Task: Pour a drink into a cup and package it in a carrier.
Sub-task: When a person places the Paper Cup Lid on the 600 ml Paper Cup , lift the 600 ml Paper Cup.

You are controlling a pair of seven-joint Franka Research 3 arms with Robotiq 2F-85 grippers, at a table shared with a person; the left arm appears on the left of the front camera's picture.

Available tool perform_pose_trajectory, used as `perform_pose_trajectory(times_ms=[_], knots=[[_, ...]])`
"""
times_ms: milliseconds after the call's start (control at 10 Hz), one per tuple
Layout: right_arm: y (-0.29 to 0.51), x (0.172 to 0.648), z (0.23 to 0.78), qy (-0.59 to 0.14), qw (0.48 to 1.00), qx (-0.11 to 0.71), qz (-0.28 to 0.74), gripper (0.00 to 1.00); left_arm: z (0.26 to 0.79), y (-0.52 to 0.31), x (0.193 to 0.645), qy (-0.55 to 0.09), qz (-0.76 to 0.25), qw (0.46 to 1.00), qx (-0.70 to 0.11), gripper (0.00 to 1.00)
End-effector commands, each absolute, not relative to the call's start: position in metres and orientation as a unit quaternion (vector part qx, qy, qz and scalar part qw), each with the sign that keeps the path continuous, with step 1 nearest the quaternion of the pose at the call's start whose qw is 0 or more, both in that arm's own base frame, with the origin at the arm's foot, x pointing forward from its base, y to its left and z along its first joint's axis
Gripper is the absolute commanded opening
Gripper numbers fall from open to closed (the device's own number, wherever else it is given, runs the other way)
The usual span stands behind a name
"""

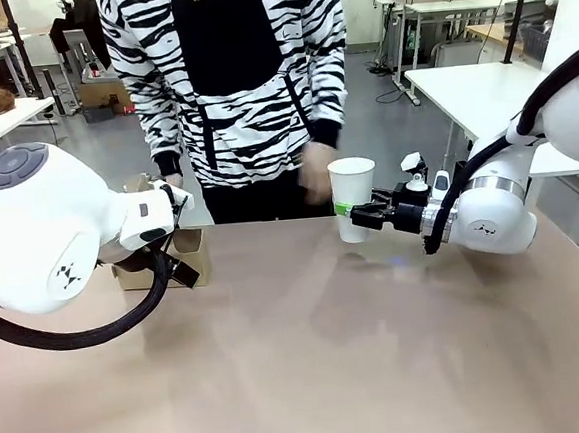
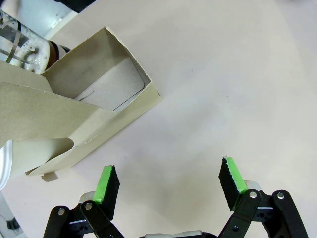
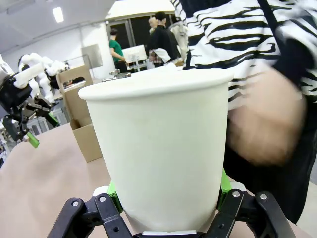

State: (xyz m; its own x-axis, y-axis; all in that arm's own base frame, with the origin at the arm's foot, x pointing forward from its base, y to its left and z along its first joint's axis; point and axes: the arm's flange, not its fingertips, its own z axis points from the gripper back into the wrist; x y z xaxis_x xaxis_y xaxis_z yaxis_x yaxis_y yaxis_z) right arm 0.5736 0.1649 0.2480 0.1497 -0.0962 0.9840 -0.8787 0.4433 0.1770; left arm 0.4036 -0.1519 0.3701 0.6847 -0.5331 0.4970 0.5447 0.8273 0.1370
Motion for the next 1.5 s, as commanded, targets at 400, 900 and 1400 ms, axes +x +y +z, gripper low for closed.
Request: perform_pose_trajectory(times_ms=[400, 900, 1400], knots=[[0.1682, 0.5731, 0.2499, -0.578, 0.626, 0.426, 0.304, 0.8, 0.3704, -0.1517, 0.4034, -0.268, -0.294, 0.918, -0.012, 1.0], [0.1682, 0.5731, 0.2499, -0.578, 0.626, 0.426, 0.304, 0.8, 0.3704, -0.1517, 0.4034, -0.268, -0.294, 0.918, -0.012, 1.0], [0.1682, 0.5731, 0.2499, -0.578, 0.626, 0.426, 0.304, 0.8, 0.3704, -0.1517, 0.4034, -0.268, -0.294, 0.918, -0.012, 1.0]])
